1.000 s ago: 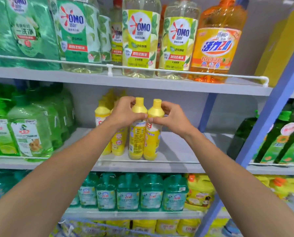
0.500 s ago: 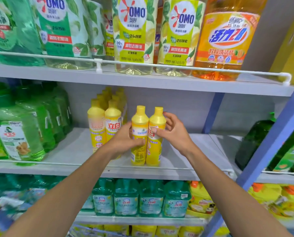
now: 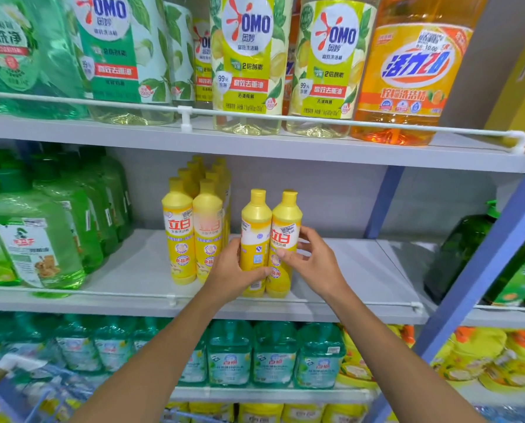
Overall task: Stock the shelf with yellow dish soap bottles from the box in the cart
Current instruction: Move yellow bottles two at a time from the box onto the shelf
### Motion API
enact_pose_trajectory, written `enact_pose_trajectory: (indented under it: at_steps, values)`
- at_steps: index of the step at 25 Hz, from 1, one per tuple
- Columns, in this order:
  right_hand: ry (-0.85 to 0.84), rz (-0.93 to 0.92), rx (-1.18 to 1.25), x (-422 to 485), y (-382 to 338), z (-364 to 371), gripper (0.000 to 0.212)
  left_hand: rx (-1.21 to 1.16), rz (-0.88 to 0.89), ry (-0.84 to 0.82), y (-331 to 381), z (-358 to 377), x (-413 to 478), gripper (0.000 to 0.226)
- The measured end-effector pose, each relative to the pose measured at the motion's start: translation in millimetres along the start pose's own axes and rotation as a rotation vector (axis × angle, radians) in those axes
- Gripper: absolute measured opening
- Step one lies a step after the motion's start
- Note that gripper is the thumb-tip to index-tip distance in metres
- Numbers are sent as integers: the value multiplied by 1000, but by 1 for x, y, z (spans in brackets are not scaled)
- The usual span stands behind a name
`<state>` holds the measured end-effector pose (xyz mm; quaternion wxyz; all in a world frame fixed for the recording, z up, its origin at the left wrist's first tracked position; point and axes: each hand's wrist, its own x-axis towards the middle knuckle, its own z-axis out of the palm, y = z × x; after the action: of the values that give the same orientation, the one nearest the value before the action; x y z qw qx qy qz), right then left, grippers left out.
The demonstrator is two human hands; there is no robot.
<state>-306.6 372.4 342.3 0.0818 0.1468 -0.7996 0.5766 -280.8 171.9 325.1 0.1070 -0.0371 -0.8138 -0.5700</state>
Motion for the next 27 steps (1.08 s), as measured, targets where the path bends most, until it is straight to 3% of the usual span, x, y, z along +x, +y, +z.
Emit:
enact_pose_trajectory:
  at_steps: [3, 7, 10, 15, 20, 24, 27]
  values:
    - [75, 26, -97, -9, 5, 9, 64, 16, -1, -120, -9, -13, 2, 64]
    - [24, 34, -45, -8, 10, 10, 52, 159, 38, 90, -10, 2, 0, 60]
    - [-85, 36, -28, -9, 13, 5, 56, 170, 32, 195, -14, 14, 1, 61]
    - [-5, 93, -168, -15, 27, 22, 71, 83, -29, -3, -18, 3, -2, 49]
    - [17, 133, -185, -11, 34, 20, 55, 213, -7, 153, -21, 14, 2, 52]
    - [-38, 139, -154, -13, 40, 18, 56, 240, -22, 202, -37, 23, 4, 54]
    - [22, 126, -226, -7, 45, 29, 56, 256, -41, 222, -43, 29, 8, 52]
